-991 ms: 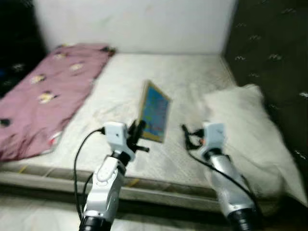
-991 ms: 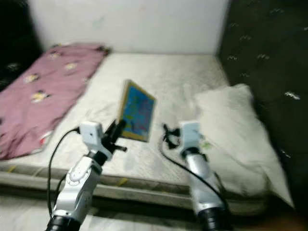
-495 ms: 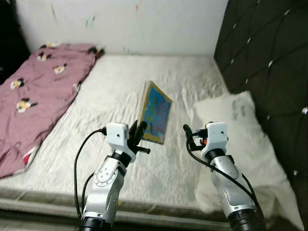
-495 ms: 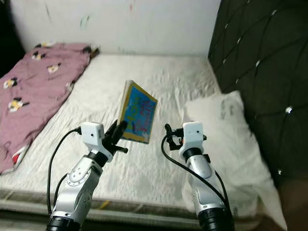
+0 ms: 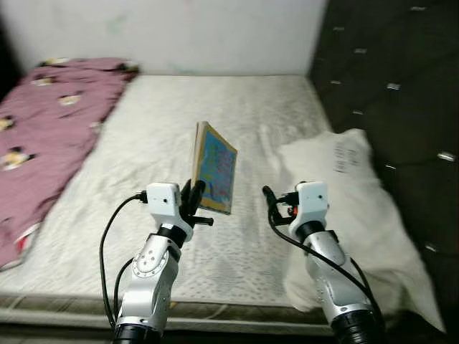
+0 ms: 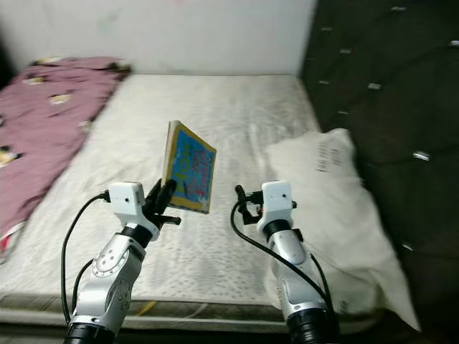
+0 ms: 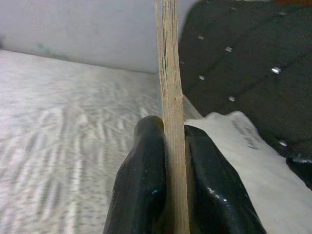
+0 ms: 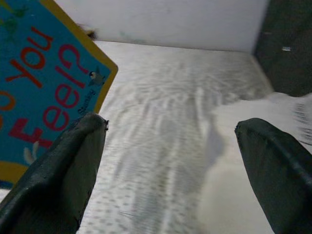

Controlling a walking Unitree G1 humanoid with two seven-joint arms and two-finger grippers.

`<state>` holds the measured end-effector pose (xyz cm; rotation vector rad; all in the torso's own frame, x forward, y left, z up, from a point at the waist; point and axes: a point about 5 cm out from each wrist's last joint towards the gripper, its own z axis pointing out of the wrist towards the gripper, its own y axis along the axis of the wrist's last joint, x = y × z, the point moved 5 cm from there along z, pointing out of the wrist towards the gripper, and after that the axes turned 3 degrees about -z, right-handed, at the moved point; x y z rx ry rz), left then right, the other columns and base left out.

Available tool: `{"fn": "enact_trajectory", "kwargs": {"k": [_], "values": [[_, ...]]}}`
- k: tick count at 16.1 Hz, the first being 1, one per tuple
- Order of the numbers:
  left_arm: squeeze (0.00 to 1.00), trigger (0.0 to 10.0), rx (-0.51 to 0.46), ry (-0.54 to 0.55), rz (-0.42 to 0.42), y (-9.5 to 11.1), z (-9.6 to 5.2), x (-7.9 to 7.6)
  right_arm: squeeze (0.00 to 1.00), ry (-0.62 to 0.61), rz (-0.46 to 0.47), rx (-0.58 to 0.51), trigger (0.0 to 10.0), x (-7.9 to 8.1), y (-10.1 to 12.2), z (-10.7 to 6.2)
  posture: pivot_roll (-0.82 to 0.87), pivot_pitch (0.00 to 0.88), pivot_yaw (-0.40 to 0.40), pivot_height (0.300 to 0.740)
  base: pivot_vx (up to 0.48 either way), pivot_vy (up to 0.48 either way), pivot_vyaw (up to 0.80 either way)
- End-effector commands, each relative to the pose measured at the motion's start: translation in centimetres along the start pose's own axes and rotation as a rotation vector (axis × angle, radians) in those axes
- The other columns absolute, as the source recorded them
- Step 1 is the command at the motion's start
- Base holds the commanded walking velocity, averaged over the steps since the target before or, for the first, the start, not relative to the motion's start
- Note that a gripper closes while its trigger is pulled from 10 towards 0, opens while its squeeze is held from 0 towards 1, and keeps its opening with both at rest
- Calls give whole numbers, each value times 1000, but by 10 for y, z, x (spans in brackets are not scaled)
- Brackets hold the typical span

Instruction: Clean up the room

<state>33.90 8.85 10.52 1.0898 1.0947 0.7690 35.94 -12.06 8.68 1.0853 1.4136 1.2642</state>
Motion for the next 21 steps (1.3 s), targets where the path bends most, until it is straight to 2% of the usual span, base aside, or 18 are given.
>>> {"fn": "enact_trajectory", "kwargs": {"k": [1, 2, 4, 11, 19, 21], "values": [[0, 10000, -29, -8, 1, 8, 3, -4, 0, -7, 3, -4, 10000, -1, 3, 1, -41, 20, 25, 740, 0, 0, -800], [0, 10000, -28, -6, 0, 8, 3, -4, 0, -5, 4, -5, 10000, 0, 3, 1, -40, 22, 24, 740, 0, 0, -800], [0, 10000, 4, 47, -69, 3, 4, 4, 0, 0, 2, -6, 10000, 1, 3, 1, -40, 21, 23, 740, 0, 0, -222], [0, 10000, 2, 129, -80, 7, -2, 21, 0, -16, 20, -11, 10000, -6, 4, 0, -35, 15, 20, 740, 0, 0, 0], [0, 10000, -7, 134, -105, 8, -4, 23, 0, -13, 41, -5, 10000, -6, 1, -2, -32, 12, 25, 740, 0, 0, 0], [0, 10000, -11, 128, -106, 9, -4, 22, 0, -7, 38, -2, 10000, -4, 1, -2, -32, 15, 24, 740, 0, 358, 0]]}}
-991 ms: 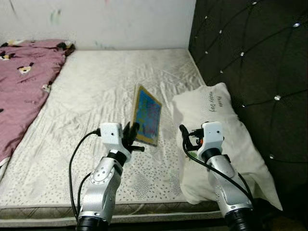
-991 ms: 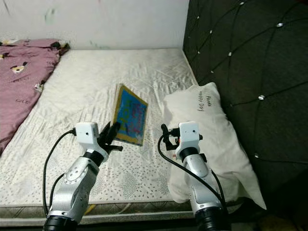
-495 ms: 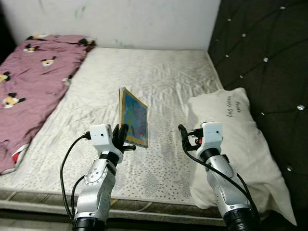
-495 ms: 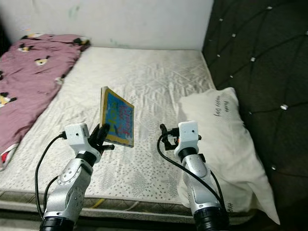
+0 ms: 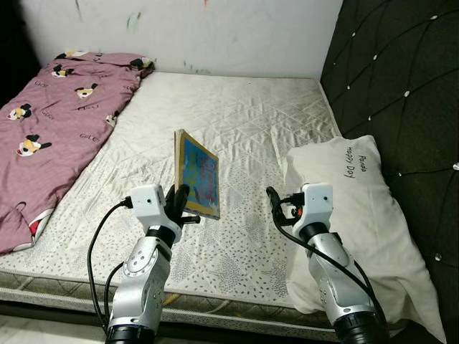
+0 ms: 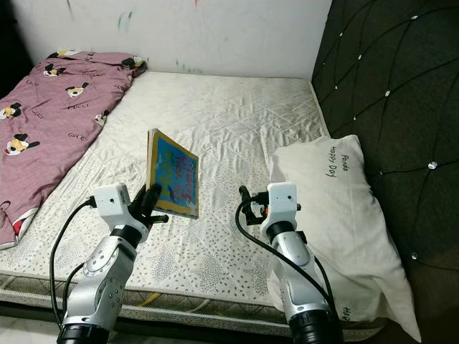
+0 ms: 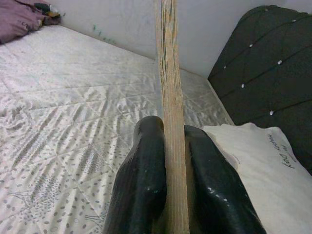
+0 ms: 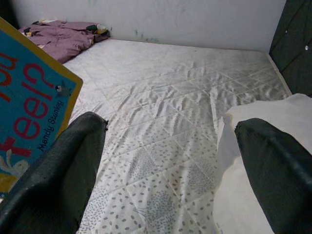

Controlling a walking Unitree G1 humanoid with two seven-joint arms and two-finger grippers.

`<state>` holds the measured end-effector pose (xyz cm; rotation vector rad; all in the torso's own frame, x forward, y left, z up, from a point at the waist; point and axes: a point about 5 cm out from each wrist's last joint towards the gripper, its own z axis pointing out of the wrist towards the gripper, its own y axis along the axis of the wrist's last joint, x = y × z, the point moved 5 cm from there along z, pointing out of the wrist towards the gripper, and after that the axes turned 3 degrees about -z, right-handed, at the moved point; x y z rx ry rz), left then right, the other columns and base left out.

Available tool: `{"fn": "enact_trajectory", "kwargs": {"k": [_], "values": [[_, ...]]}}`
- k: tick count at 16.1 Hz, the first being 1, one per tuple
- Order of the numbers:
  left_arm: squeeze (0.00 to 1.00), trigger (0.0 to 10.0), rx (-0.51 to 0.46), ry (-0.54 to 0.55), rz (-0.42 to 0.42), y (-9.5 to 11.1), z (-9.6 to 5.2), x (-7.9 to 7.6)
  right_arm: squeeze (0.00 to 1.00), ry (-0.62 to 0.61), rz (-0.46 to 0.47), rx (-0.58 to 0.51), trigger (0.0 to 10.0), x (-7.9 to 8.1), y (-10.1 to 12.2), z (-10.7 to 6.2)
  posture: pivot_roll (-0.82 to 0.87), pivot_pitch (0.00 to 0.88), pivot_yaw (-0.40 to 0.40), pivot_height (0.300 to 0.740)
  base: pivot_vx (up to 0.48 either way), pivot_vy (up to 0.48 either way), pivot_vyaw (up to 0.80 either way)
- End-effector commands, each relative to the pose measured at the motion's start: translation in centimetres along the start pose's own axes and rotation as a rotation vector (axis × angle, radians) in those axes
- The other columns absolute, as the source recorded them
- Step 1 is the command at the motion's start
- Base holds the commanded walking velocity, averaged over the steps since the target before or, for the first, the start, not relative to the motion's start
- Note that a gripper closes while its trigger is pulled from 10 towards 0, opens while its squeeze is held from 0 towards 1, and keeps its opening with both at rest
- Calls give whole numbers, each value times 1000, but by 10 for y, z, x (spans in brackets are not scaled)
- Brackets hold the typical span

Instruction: Clean up the room

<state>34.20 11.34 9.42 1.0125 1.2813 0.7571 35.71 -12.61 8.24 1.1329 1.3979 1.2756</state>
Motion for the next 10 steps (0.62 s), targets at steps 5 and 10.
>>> {"fn": "enact_trajectory", "kwargs": {"k": [5, 10], "values": [[0, 10000, -44, -20, -6, 11, 2, -8, 0, 10, -5, -13, 10000, 1, 6, 2, -34, 25, 20, 740, 0, 432, 0], [0, 10000, -62, -34, -15, 14, 2, -12, 0, 1, -13, -6, 10000, -1, 5, 2, -40, 28, 21, 740, 0, 96, 0]]}}
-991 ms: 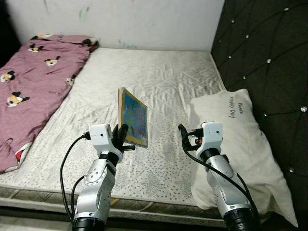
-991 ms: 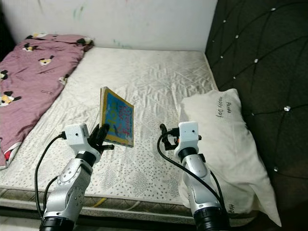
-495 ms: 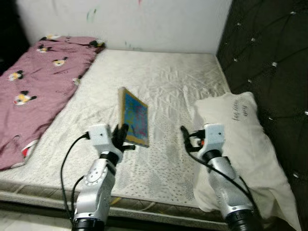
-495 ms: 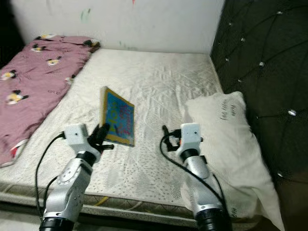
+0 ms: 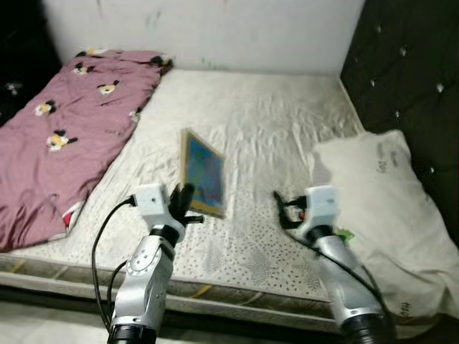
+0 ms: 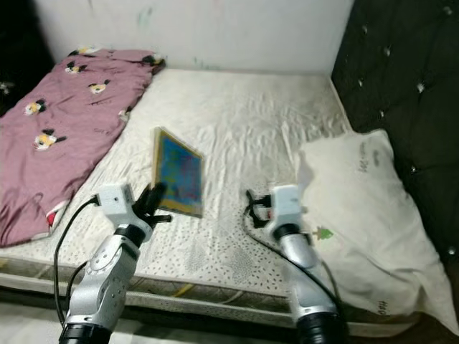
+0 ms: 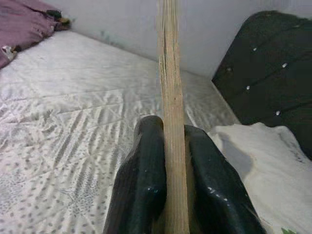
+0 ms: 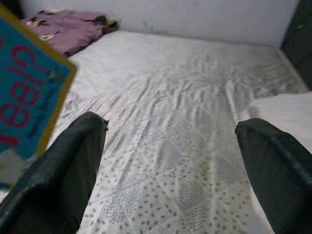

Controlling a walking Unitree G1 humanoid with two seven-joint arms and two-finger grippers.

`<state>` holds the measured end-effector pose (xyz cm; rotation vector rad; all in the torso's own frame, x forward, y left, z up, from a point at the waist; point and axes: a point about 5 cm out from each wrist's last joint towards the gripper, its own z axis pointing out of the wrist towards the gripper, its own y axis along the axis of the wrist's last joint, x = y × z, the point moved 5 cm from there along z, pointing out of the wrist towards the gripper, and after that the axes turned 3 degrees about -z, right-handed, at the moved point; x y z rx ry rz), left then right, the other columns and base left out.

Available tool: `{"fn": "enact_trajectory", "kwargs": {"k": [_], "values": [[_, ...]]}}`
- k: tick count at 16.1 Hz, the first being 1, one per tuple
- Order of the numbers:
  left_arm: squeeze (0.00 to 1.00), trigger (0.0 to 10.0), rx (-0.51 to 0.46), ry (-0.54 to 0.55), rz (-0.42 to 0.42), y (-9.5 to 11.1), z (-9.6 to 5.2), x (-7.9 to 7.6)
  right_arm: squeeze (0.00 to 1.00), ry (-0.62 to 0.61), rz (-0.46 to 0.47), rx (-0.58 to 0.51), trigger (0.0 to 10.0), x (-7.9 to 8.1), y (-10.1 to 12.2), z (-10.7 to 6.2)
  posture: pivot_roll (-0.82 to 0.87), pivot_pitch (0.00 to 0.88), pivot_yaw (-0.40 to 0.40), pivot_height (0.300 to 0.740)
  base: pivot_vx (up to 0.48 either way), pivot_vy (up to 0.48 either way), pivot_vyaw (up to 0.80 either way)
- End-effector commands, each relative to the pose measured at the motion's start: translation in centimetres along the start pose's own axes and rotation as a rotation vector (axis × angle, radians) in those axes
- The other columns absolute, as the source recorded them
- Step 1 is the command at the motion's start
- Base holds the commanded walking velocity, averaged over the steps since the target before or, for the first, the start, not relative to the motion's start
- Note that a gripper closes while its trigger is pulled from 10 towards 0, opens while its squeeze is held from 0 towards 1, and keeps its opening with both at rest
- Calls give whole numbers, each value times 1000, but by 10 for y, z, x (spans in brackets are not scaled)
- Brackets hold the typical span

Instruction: Clean up the room

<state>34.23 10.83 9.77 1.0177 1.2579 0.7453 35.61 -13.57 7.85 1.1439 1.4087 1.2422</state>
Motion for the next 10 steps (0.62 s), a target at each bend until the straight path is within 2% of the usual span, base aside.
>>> {"fn": "enact_trajectory", "kwargs": {"k": [1, 3, 6, 10], "values": [[0, 10000, -64, -16, -21, 13, 1, -7, 0, 16, 0, -28, 10000, 8, 10, 4, -40, 28, 21, 740, 0, 0, 0], [0, 10000, -71, -40, -18, 14, 1, -10, 0, 16, 4, -22, 10000, 8, 8, 4, -41, 28, 20, 740, 0, 0, 0], [0, 10000, -75, -48, -18, 15, 0, -11, 0, 16, 7, -22, 10000, 8, 9, 4, -40, 29, 18, 740, 0, 0, -431], [0, 10000, -74, -55, -21, 15, 1, -12, 0, 15, 0, -19, 10000, 8, 9, 4, -40, 29, 18, 740, 0, 0, 0]]}}
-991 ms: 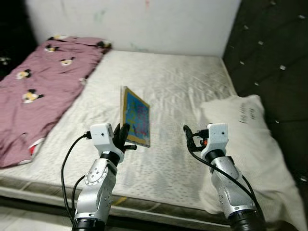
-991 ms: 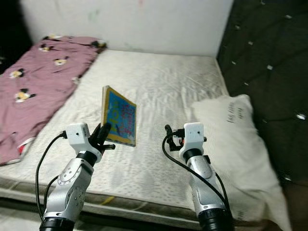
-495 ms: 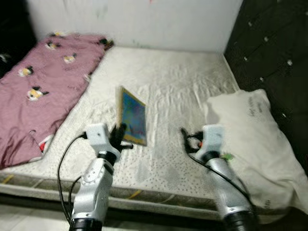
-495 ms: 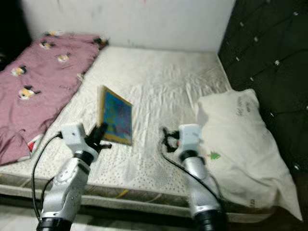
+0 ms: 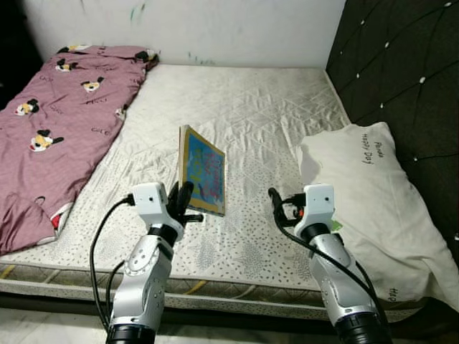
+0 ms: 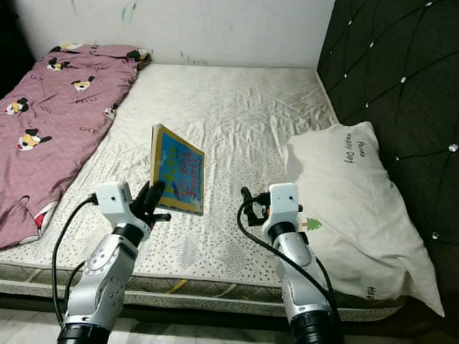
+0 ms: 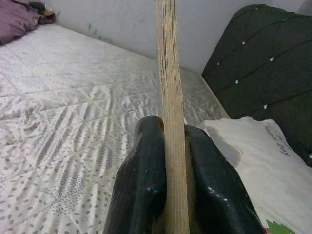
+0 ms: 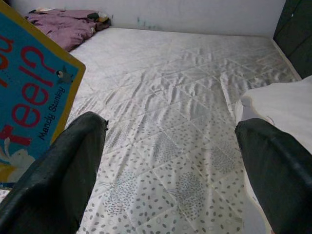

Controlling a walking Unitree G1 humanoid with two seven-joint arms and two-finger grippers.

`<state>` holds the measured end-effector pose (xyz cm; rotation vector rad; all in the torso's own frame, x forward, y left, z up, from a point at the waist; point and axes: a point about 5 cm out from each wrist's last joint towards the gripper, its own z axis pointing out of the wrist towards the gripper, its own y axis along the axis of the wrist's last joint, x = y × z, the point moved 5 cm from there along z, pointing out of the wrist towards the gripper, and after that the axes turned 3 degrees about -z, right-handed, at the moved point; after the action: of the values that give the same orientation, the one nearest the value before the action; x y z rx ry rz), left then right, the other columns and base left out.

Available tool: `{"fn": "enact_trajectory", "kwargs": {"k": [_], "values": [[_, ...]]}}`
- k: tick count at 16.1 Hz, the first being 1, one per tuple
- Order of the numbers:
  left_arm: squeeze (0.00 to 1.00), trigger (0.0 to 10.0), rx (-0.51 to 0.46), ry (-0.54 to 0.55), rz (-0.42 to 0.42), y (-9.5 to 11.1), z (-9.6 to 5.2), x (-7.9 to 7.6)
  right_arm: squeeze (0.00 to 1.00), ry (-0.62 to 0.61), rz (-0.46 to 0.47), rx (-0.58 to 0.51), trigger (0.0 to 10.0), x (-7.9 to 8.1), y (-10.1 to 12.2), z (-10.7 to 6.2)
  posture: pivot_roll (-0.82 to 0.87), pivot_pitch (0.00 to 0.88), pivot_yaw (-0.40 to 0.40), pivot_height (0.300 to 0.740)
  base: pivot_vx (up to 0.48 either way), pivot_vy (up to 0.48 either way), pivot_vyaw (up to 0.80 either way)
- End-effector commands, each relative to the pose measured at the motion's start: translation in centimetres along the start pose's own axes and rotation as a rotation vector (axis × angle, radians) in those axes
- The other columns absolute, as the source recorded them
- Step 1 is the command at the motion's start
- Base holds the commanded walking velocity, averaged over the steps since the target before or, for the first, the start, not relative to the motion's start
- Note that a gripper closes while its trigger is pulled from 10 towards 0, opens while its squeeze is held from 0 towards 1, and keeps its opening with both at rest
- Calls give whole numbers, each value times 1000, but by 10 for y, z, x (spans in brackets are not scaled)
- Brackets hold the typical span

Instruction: Clean up the room

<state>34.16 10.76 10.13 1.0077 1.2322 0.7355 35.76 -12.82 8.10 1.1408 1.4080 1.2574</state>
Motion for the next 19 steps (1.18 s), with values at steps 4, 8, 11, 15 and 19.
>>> {"fn": "enact_trajectory", "kwargs": {"k": [4, 8, 11, 15, 19], "values": [[0, 10000, -46, -21, -21, 10, 2, -9, 0, 0, 11, 6, 10000, 1, 2, 2, -40, 29, 18, 740, 0, 0, -600], [0, 10000, -49, -17, -22, 10, 3, -8, 0, 1, 5, 6, 10000, 1, 3, 3, -42, 30, 19, 740, 0, 0, -800], [0, 10000, -48, -18, -21, 10, 3, -8, 0, 0, 3, 7, 10000, 1, 3, 3, -42, 28, 20, 740, 0, 0, -800], [0, 10000, -49, -20, -18, 11, 4, -9, 0, 1, -6, 0, 10000, 1, 4, 3, -43, 23, 21, 740, 0, 0, -400], [0, 10000, -45, -8, -19, 10, 3, -9, 0, 14, -3, -11, 10000, 4, 4, 2, -37, 23, 22, 740, 0, 0, 0]]}}
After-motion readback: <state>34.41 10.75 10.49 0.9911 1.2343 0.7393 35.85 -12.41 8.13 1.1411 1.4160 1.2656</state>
